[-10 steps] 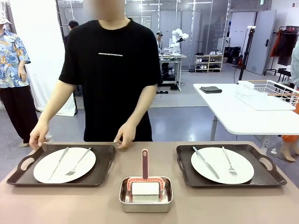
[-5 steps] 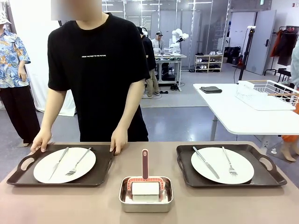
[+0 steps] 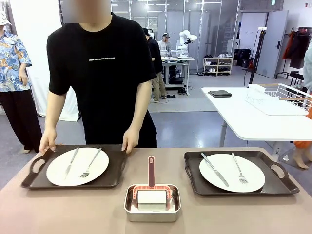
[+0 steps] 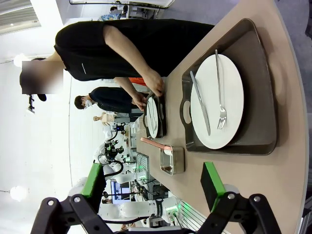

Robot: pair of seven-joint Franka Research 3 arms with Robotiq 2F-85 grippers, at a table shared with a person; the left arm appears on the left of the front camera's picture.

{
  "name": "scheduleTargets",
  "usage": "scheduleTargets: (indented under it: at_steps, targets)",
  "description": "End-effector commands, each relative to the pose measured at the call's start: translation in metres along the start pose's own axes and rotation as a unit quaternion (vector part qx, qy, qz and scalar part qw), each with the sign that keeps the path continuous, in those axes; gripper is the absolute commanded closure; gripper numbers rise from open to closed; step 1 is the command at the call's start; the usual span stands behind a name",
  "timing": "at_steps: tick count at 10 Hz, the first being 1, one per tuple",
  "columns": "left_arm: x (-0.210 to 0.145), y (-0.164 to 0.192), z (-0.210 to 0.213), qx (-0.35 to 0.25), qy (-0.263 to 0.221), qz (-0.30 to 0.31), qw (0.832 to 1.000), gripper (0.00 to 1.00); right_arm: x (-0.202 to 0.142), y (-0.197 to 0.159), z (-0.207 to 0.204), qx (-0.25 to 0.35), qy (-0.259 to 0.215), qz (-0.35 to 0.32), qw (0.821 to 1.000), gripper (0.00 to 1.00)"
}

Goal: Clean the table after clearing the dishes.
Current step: When the left (or right) Handle tray is removed, use the left hand (or right hand) to clean the left (or right) side of the table with the Lint Roller.

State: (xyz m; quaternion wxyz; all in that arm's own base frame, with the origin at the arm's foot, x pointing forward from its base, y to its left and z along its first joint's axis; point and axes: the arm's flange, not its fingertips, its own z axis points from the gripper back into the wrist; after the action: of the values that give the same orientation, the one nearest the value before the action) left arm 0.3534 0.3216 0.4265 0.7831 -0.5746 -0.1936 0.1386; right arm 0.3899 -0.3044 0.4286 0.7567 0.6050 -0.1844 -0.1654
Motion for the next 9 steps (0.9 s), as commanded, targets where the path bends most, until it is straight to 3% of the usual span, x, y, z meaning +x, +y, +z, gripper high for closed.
scheduleTargets:
  at_steps: [1, 9]
  targets:
    - [-0.0014, -0.0008, 0.0016, -0.004, 0.000, 0.000, 1.000, 0.00, 0.0006, 0.0026, -0.0003, 0.000, 0.001, 0.001, 1.000, 0.00]
    - [-0.0014, -0.0008, 0.0016, -0.004, 0.000, 0.000, 1.000, 0.00, 0.0006, 0.0026, -0.0003, 0.000, 0.001, 0.001, 1.000, 0.00]
